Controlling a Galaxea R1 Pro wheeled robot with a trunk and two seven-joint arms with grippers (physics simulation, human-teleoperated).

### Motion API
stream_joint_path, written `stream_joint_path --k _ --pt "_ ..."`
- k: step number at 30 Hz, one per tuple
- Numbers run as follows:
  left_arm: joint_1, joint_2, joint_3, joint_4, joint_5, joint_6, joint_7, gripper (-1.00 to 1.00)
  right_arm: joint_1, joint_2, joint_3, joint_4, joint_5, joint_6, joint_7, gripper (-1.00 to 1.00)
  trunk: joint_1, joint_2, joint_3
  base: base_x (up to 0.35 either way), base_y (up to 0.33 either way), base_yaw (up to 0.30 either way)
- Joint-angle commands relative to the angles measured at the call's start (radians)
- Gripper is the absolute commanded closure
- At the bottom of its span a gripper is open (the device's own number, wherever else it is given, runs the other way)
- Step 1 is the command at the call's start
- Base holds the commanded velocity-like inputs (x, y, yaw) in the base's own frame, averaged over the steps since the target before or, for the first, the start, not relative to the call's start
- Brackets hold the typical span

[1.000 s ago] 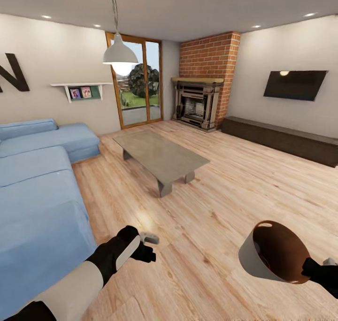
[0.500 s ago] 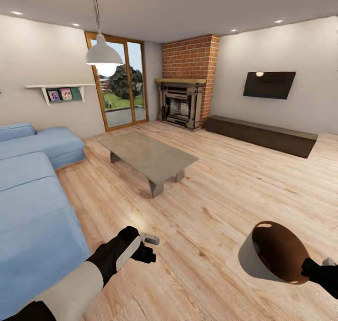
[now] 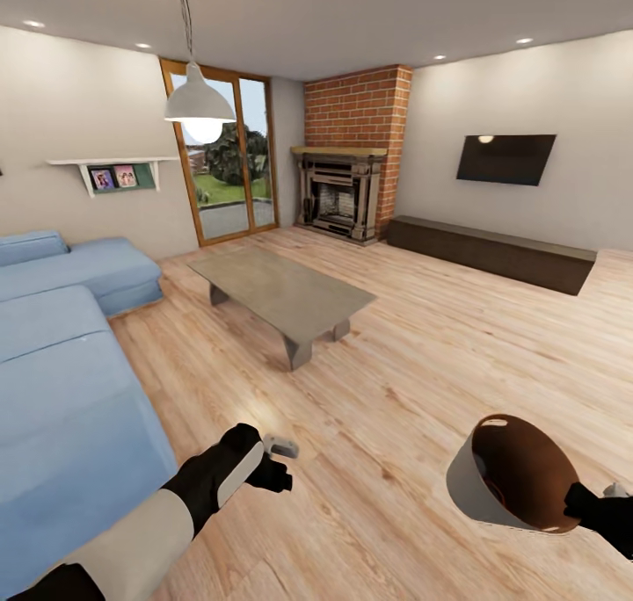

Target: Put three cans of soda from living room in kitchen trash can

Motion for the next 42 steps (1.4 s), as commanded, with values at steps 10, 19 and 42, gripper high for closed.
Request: stream_joint_path --k 10,19,42 --pt "0.0 -0.001 0.0 -0.001 0.0 -0.002 0.001 -1.0 -0.001 0.0 0.0 -0.001 -0.042 0.003 0.007 1.0 0.0 0.0 0.0 0.069 0.027 0.0" --pt "0.0 -0.001 -0.001 -0.001 0.0 -0.003 0.006 -1.0 -0.001 0.0 -0.001 -0.001 -0.042 0.003 0.008 1.0 0.0 0.0 0.0 0.004 -0.029 0.0" --pt "0.0 -0.001 0.002 0.002 0.004 0.004 0.015 -1.0 -0.05 -0.002 0.215 0.005 0.02 0.003 0.009 1.0 0.0 0.0 0.0 0.0 -0.004 0.0"
